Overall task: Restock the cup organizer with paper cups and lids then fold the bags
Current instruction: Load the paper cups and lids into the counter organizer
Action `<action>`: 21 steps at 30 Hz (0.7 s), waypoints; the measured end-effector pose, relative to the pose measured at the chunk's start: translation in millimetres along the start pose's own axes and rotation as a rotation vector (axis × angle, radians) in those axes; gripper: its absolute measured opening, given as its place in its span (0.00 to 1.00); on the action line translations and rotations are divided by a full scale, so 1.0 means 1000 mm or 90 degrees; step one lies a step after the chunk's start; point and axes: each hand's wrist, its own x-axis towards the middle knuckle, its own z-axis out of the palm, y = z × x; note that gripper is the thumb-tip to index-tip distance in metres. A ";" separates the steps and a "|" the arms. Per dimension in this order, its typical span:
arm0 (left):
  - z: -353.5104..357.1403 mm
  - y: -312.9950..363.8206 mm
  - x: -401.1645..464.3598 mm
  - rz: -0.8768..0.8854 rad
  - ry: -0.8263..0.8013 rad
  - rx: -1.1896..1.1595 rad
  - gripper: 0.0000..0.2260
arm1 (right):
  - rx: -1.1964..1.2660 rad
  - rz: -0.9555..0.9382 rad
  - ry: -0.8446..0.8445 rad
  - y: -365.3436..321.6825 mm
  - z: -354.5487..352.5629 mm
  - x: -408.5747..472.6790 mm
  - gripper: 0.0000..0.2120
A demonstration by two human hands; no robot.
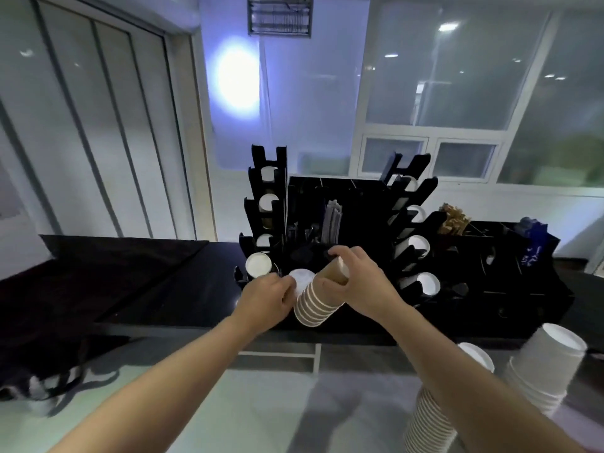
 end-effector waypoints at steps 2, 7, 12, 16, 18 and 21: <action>-0.020 -0.013 0.006 -0.028 0.022 0.017 0.12 | 0.007 -0.032 0.031 -0.019 -0.013 0.019 0.31; -0.050 -0.055 0.013 -0.062 0.021 0.022 0.06 | 0.029 -0.089 0.108 -0.060 -0.032 0.063 0.30; -0.058 -0.100 0.016 -0.084 -0.004 -0.015 0.11 | 0.024 -0.123 0.145 -0.101 -0.029 0.106 0.29; -0.058 -0.138 0.027 -0.049 -0.023 -0.023 0.18 | -0.006 -0.118 0.138 -0.125 -0.005 0.144 0.29; -0.053 -0.153 0.036 -0.034 -0.065 -0.010 0.22 | -0.037 -0.121 0.125 -0.129 0.013 0.160 0.28; -0.042 -0.170 0.042 -0.006 -0.106 -0.003 0.26 | -0.092 -0.118 0.107 -0.124 0.041 0.179 0.27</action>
